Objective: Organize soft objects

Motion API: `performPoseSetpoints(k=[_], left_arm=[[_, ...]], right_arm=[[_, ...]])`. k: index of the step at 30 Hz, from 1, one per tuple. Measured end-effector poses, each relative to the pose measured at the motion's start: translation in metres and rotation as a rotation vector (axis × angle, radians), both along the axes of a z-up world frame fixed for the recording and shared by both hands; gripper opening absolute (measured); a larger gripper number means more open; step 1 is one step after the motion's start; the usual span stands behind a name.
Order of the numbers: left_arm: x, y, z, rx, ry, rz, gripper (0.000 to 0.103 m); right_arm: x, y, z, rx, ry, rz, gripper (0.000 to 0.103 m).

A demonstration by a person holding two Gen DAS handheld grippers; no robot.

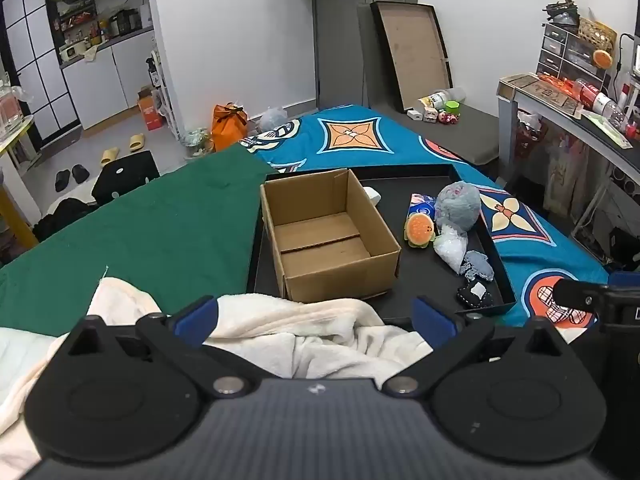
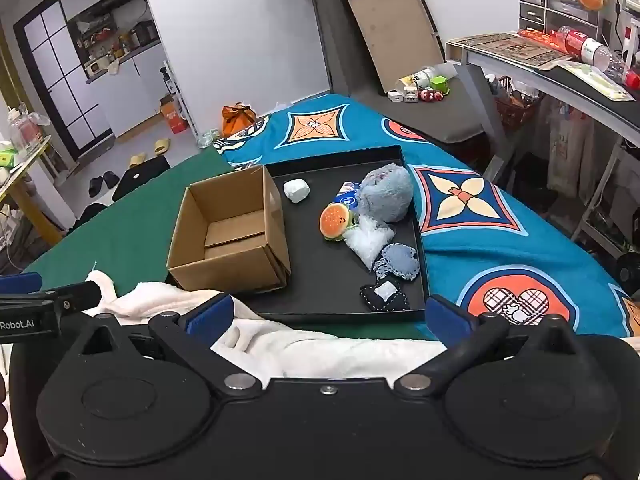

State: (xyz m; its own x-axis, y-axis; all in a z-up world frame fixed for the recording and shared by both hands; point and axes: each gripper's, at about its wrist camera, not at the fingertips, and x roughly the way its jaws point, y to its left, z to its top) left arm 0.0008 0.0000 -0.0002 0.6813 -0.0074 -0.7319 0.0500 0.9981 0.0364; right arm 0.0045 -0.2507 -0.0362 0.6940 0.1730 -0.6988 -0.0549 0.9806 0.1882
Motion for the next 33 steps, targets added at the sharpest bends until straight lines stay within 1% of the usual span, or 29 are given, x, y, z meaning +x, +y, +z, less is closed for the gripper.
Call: performPoseSetpoints(k=[1, 4, 5, 6, 8, 9, 13, 14, 25, 33], left_arm=[[-0.003, -0.005, -0.001, 0.028, -0.017, 0.006, 0.102], [-0.004, -0.009, -0.002, 0.022, -0.023, 0.003, 0.102], [-0.005, 0.0, 0.002, -0.005, -0.024, 0.005, 0.102], [-0.005, 0.001, 0.002, -0.008, -0.025, 0.004, 0.102], [-0.01, 0.0, 0.004, -0.005, -0.03, 0.003, 0.102], [-0.005, -0.001, 0.007, -0.005, -0.017, 0.003, 0.102], [-0.005, 0.0, 0.006, -0.008, -0.014, 0.008, 0.102], [-0.005, 0.001, 0.006, -0.011, -0.014, 0.01, 0.102], [-0.004, 0.006, 0.004, -0.018, -0.019, 0.024, 0.102], [-0.003, 0.004, 0.002, -0.016, -0.012, 0.008, 0.102]], right_arm=[[0.0, 0.0, 0.0, -0.001, -0.001, -0.003, 0.103], [0.0, 0.0, 0.001, -0.007, -0.001, -0.009, 0.103], [0.0, 0.0, 0.001, -0.008, -0.002, -0.009, 0.103], [-0.001, 0.001, 0.001, -0.01, -0.002, -0.008, 0.103], [-0.001, 0.003, 0.001, -0.015, -0.003, -0.006, 0.103], [-0.004, 0.001, 0.007, -0.007, -0.001, -0.004, 0.103], [-0.003, 0.009, 0.002, -0.008, -0.002, -0.001, 0.103], [-0.002, 0.004, 0.003, -0.007, -0.001, 0.002, 0.103], [-0.001, 0.01, 0.003, -0.028, -0.001, 0.002, 0.103], [-0.002, 0.011, 0.002, -0.031, -0.001, 0.005, 0.103]])
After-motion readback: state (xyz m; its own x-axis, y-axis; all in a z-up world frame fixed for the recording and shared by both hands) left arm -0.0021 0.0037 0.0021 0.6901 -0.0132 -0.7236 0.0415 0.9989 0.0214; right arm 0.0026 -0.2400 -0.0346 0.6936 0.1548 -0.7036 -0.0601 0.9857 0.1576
